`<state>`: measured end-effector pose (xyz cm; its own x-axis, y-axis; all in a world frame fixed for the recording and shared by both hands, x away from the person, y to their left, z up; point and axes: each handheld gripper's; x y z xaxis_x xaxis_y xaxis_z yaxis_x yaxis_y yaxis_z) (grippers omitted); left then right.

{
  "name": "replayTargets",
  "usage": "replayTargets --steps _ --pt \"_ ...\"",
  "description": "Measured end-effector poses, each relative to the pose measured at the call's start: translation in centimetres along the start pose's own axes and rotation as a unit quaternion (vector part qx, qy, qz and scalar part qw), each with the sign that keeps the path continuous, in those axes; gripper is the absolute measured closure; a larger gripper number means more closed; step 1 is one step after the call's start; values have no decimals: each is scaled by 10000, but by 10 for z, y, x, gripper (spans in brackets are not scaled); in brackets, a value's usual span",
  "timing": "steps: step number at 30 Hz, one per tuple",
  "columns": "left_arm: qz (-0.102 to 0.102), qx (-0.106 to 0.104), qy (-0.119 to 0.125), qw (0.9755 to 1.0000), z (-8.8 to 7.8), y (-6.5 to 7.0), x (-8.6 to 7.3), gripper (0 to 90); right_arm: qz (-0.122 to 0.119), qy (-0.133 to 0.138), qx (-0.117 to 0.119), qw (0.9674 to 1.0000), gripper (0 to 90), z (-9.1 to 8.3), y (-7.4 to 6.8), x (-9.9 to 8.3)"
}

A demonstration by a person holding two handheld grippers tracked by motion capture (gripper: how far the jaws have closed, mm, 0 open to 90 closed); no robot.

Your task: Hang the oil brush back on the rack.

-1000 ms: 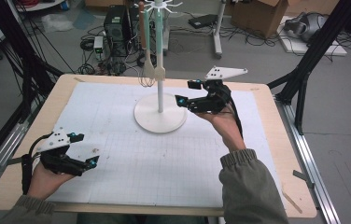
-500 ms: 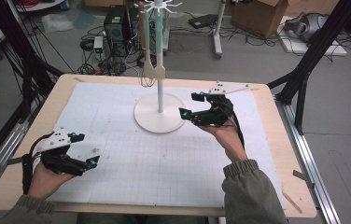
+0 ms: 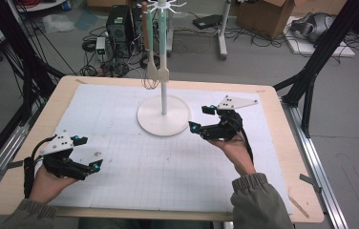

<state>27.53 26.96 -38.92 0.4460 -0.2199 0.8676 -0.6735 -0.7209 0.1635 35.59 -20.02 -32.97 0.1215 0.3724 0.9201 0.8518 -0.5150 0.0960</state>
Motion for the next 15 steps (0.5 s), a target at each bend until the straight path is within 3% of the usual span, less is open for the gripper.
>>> replayTargets --steps 15 --pt "15 8 -58 10000 0 -1 -1 17 94 -187 -80 9997 183 -7 -11 -30"
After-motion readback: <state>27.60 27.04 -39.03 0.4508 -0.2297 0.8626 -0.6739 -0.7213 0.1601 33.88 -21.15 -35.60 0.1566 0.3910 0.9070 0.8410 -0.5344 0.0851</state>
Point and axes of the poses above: each handheld gripper's, and its own axes: z roughly forward along the jaws, x roughly out of its top, y roughly to its right, and after that the axes turned 11 degrees about -z, right-handed
